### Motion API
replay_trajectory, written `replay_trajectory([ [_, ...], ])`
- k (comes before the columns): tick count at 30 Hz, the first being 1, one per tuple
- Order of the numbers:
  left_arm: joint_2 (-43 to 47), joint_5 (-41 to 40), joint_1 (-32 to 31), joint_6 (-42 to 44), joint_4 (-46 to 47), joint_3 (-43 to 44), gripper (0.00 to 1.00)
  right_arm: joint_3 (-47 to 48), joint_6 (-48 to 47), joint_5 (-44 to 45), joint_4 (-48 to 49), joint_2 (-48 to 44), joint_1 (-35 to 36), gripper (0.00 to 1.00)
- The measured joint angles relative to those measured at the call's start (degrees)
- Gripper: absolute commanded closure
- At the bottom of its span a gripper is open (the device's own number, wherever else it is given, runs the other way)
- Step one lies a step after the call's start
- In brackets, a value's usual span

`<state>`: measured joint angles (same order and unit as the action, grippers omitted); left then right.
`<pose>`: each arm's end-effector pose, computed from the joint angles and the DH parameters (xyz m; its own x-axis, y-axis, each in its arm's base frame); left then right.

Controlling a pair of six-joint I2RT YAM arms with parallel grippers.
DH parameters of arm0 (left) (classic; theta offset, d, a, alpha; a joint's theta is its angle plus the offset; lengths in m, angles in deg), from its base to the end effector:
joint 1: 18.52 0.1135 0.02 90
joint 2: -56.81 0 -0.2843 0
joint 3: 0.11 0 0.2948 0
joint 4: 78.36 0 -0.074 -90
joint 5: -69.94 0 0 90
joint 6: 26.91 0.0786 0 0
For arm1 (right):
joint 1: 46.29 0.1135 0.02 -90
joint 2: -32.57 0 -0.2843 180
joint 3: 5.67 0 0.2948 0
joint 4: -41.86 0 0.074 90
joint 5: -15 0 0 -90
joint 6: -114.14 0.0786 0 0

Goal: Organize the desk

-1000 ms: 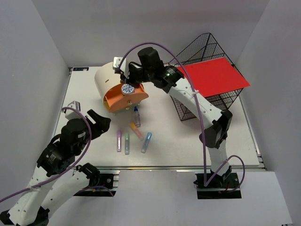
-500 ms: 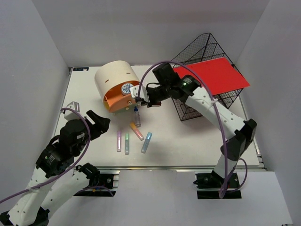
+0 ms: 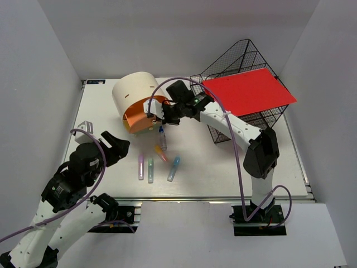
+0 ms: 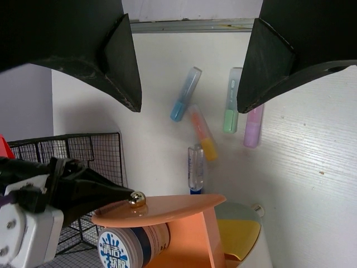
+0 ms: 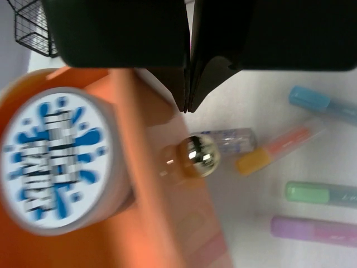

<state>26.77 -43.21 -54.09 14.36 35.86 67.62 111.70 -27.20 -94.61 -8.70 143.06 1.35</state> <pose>0.1288 -0.0541 0.3672 -0.4426 -0.5331 -0.7210 -0.1212 0.8323 -0.5410 0.3304 0.4015 0.3129 0.3805 -0.6744 -0.6328 -0.9004 -0.1140 -0.4199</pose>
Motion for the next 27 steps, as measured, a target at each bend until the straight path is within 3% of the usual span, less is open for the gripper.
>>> replay_trajectory([
  [27, 0.3, -0.2, 0.0, 0.0, -0.4, -0.1, 0.21, 10.1, 7.4, 1.9, 6.1, 7.9, 0.1, 1.00],
])
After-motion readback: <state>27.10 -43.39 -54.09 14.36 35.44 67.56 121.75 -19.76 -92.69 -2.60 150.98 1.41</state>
